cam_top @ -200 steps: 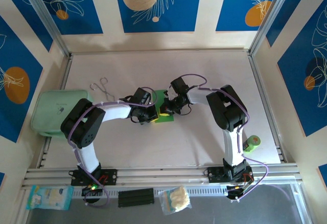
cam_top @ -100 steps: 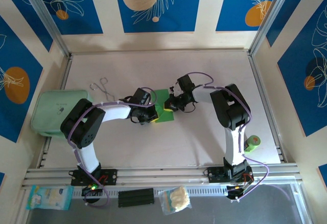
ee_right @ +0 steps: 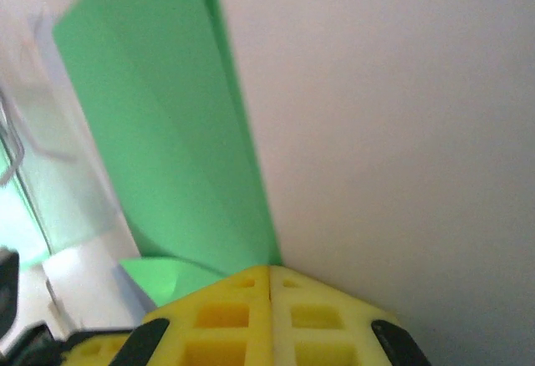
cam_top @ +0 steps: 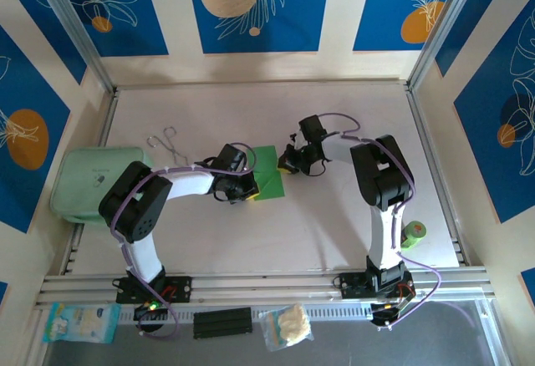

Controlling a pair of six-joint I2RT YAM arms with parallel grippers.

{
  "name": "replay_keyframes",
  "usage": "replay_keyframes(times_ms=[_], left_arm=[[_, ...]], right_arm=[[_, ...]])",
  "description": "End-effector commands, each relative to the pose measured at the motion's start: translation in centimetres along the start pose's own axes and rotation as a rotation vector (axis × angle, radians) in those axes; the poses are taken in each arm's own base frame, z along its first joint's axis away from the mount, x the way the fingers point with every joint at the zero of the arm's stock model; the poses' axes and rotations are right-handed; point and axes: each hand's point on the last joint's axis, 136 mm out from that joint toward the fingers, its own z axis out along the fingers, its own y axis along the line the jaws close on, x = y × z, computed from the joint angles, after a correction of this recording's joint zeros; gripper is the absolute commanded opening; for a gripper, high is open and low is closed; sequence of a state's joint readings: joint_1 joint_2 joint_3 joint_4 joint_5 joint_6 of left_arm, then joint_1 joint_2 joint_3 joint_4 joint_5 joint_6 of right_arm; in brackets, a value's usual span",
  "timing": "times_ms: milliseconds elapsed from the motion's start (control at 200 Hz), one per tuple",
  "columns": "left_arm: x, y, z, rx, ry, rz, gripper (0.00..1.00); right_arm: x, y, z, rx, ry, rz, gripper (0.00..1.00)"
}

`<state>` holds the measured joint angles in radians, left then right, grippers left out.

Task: Fold a paper plane with a square sheet of paper (pick it up from the middle)

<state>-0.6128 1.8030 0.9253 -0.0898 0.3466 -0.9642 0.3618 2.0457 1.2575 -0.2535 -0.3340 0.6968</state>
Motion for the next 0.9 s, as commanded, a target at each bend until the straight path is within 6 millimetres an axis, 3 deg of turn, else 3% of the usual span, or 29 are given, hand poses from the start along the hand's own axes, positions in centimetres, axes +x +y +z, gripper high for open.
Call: replay_keyframes(times_ms=[0,140,225,305,500,715,895], left_arm=[[3.6,6.2,0.9,-0.207,0.118,-0.083,0.00],[3.3,5.6,0.9,-0.196,0.112,-0.074,0.00],[3.2,5.4,0.9,-0.192,0.111,-0.071,0.00],[3.0,5.1,0.9,-0.183,0.109,-0.070,0.00],[2.5,4.0,0.4,-0.162,0.095,-0.054,0.00],[1.8,2.6,-0.3,-0.125,0.067,-0.026,0.00],[0.6,0.0,-1.2,-0.048,0.030,0.025,0.00]], right_arm=[[-1.9,-0.1,-1.7,0.053,-0.054,0.051,0.00],[-1.5,2.5,-3.4,-0.023,-0.096,-0.033,0.00],[0.1,4.3,-3.9,-0.069,-0.091,-0.112,0.00],[2.0,5.1,-3.0,-0.086,-0.033,-0.154,0.00],[5.4,4.8,0.5,-0.070,0.088,-0.152,0.00],[5.5,3.5,2.1,-0.043,0.112,-0.128,0.00],[5.6,1.9,2.8,-0.003,0.127,-0.110,0.00]])
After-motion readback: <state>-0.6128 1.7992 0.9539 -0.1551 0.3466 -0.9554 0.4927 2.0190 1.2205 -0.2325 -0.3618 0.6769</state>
